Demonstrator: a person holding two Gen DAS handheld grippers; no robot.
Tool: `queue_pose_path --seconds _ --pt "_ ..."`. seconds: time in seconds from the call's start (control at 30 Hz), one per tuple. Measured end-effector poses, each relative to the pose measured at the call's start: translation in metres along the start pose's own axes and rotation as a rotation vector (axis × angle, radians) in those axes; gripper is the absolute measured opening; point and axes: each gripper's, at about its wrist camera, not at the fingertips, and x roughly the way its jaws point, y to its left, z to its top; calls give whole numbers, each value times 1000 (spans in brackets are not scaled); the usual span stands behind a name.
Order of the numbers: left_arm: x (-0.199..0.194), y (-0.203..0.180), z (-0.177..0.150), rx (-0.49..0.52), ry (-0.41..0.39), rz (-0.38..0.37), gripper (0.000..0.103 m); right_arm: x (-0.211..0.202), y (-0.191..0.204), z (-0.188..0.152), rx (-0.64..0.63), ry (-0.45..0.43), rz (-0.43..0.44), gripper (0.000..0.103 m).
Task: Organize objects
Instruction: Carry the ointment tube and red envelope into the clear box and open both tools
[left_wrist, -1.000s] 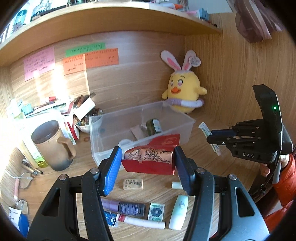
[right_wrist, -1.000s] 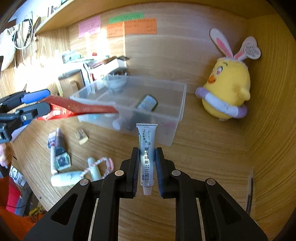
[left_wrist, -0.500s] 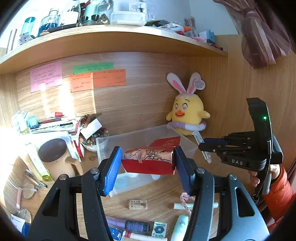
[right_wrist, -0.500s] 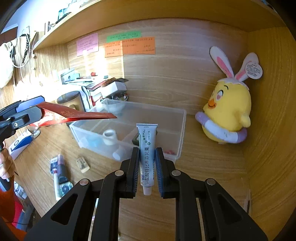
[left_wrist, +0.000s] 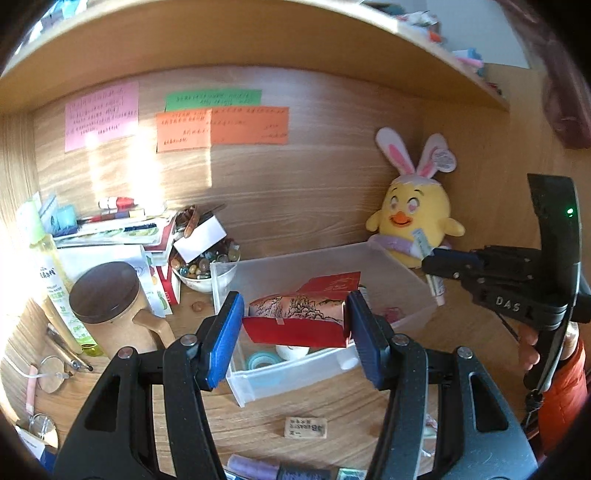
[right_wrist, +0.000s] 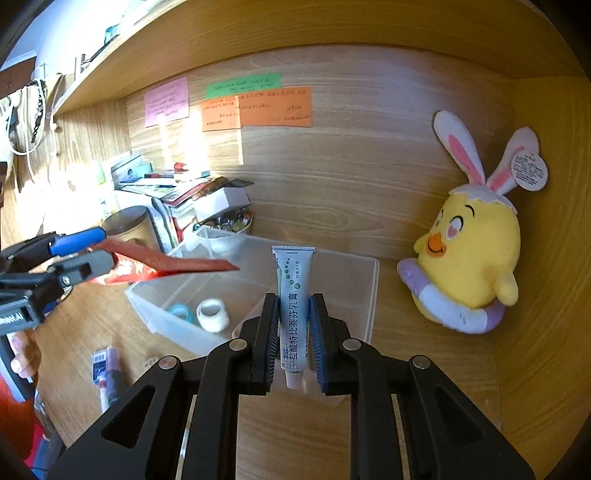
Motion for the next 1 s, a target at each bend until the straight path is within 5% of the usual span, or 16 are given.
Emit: queue_pose_path --seconds 0.63,1.0 --pt "80 15 0 -30 121 64 57 72 -14 -1 16 130 -21 15" --pt "98 11 -10 -10 199 36 58 92 -13 -10 3 203 -6 16"
